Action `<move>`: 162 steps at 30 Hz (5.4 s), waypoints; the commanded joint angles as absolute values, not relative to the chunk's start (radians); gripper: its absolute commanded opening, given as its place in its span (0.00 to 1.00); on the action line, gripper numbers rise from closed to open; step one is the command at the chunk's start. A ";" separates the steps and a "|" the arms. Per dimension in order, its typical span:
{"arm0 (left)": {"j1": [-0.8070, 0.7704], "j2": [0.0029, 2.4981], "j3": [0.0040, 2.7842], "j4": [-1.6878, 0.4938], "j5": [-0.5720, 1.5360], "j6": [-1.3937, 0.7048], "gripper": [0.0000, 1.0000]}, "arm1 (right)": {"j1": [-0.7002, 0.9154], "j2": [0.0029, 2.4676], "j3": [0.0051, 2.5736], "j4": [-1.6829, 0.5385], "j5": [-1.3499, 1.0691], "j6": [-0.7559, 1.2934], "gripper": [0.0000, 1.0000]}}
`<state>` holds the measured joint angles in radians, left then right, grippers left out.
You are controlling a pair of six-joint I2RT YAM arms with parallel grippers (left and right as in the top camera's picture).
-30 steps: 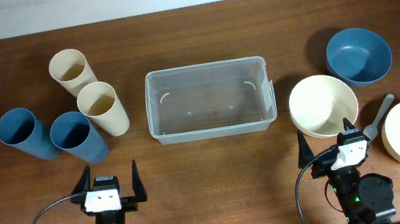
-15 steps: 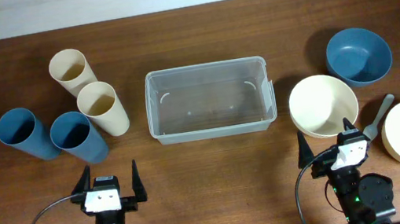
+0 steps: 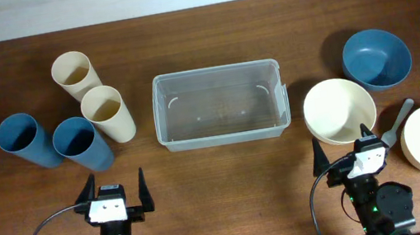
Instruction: Pack container
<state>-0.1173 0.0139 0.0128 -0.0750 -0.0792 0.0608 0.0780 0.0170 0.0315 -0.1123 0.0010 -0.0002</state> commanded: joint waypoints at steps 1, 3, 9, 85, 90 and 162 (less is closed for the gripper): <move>-0.113 0.005 0.009 -0.076 -0.083 0.073 1.00 | 0.072 0.019 0.022 -0.115 -0.008 0.000 0.99; -0.113 0.005 0.009 -0.076 -0.083 0.073 1.00 | 0.072 0.019 0.022 -0.115 -0.008 0.000 0.99; -0.113 0.005 0.009 -0.076 -0.083 0.073 0.99 | 0.072 0.019 0.022 -0.114 -0.008 0.000 0.99; -0.113 0.005 0.009 -0.076 -0.083 0.073 0.99 | -0.282 1.611 0.969 -0.754 0.031 0.512 0.79; -0.113 0.005 0.009 -0.076 -0.083 0.073 1.00 | -0.282 1.611 0.923 -0.684 0.030 0.501 0.66; -0.113 0.005 0.009 -0.076 -0.083 0.073 1.00 | -0.282 1.546 0.832 -0.651 -0.102 0.347 0.40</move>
<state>-0.1173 0.0135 0.0128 -0.0753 -0.0792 0.0608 -0.2802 1.5383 0.8680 -0.6773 -0.0963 0.3435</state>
